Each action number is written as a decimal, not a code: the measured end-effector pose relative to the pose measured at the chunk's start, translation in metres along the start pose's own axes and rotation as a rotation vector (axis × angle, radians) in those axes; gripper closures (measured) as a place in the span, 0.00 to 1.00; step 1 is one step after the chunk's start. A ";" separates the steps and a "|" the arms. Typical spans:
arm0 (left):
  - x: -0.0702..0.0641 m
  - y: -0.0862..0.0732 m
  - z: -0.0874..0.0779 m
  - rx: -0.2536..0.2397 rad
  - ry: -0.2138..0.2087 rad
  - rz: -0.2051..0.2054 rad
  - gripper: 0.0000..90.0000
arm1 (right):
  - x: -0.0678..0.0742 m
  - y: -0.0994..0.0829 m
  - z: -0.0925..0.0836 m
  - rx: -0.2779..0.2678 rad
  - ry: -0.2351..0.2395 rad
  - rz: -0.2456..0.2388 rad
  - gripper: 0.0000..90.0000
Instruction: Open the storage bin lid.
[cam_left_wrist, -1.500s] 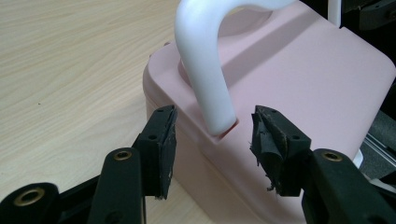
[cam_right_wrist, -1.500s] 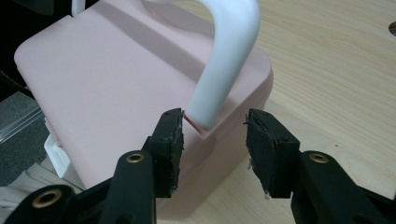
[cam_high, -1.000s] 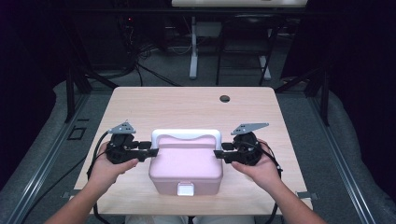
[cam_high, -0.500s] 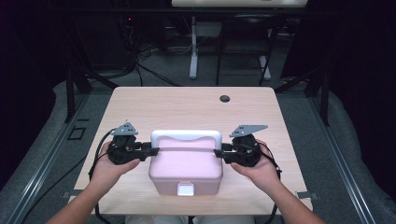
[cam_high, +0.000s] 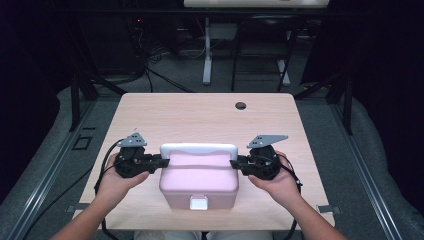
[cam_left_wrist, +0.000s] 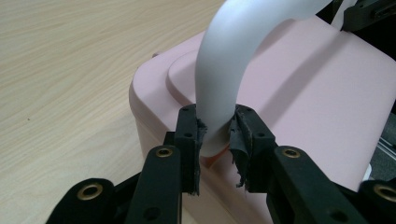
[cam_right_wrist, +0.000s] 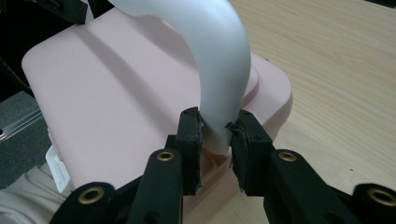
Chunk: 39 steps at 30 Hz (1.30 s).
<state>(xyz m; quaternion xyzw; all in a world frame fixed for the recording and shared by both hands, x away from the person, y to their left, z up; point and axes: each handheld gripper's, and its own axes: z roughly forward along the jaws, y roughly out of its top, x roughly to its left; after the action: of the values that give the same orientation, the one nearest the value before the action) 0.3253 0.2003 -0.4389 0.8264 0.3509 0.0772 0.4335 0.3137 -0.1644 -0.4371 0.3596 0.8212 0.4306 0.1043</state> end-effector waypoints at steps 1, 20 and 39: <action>0.000 0.000 0.000 0.000 0.001 0.001 0.81 | 0.000 0.000 0.000 0.001 0.000 0.000 0.82; -0.002 -0.002 -0.005 0.014 0.005 0.000 0.82 | 0.004 0.000 0.000 0.010 0.016 -0.001 0.83; 0.001 0.007 -0.008 0.031 -0.012 -0.008 0.82 | 0.002 0.006 -0.003 0.009 0.027 0.024 0.83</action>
<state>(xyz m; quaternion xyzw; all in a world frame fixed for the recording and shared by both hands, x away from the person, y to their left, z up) 0.3260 0.2036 -0.4288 0.8320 0.3529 0.0652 0.4230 0.3135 -0.1623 -0.4307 0.3642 0.8200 0.4330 0.0863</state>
